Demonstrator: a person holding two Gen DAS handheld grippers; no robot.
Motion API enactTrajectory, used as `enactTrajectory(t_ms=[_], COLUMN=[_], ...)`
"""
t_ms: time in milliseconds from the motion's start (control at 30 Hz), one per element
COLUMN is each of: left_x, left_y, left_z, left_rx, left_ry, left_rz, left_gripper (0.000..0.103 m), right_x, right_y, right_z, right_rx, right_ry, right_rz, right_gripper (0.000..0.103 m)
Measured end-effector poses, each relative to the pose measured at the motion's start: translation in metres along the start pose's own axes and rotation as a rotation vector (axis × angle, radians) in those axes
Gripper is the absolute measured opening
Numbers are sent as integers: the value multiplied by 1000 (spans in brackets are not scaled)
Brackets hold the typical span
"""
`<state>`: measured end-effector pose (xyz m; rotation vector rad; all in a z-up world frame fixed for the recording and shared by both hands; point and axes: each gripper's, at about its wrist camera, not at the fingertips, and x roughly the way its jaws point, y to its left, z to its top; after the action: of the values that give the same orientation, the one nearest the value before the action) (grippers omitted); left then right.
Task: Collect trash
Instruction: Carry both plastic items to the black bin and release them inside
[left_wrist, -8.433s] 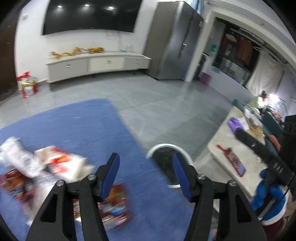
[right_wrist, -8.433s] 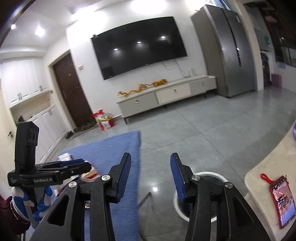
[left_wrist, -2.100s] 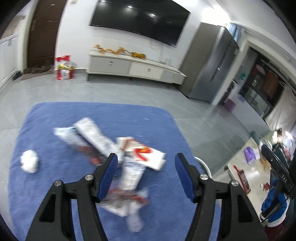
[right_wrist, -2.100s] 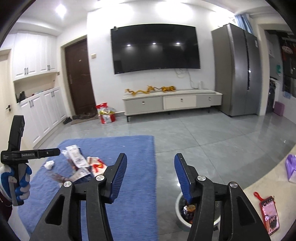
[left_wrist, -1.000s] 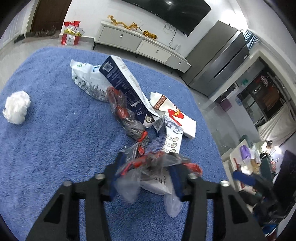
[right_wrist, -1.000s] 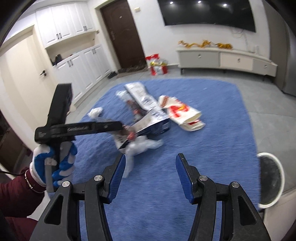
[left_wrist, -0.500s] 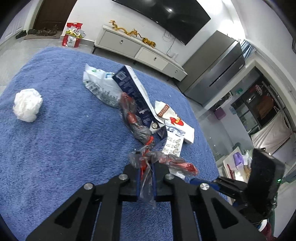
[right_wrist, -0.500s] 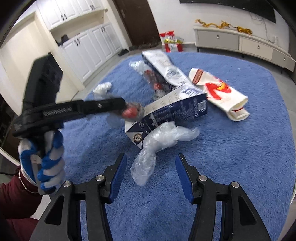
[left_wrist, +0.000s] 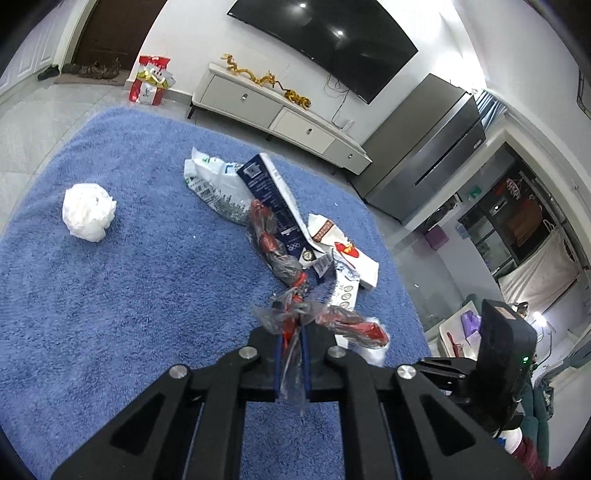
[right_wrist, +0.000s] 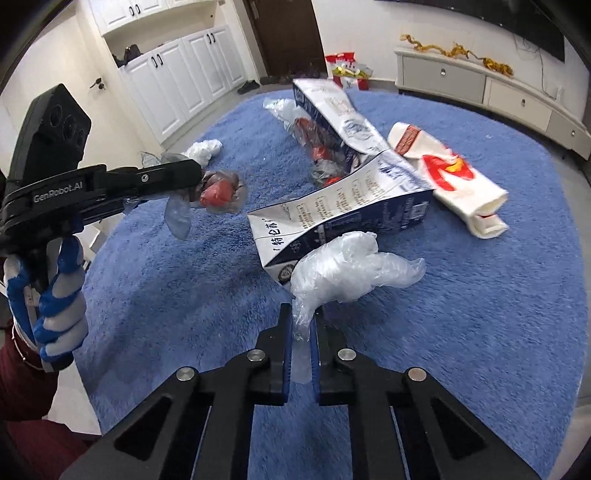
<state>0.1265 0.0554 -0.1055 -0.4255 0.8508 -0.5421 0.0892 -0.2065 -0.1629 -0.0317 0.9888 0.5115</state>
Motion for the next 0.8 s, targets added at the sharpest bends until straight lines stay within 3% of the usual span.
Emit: enactTrajectory(t_ms=[233,433,633,800], left_x=[3,28,78,146], left_y=[-46,-106,-180,-247], left_z=[7,10,10,8], left_rx=[83,184,296,386], left_ry=[11,54,137,221], left_rz=[1,-27,-35,-27], left_gripper=[7,7,7,7], right_x=[-57,-116,-158,-169], right_y=[-21,-64,-129,-194], right_z=[-18,-36,-69,-96], right_rx=[44,129,234,341], right_ry=[-119,-243,-307,-320], right_rz=[-8,-53,-127,-183], right_gripper=[7,7,7,7])
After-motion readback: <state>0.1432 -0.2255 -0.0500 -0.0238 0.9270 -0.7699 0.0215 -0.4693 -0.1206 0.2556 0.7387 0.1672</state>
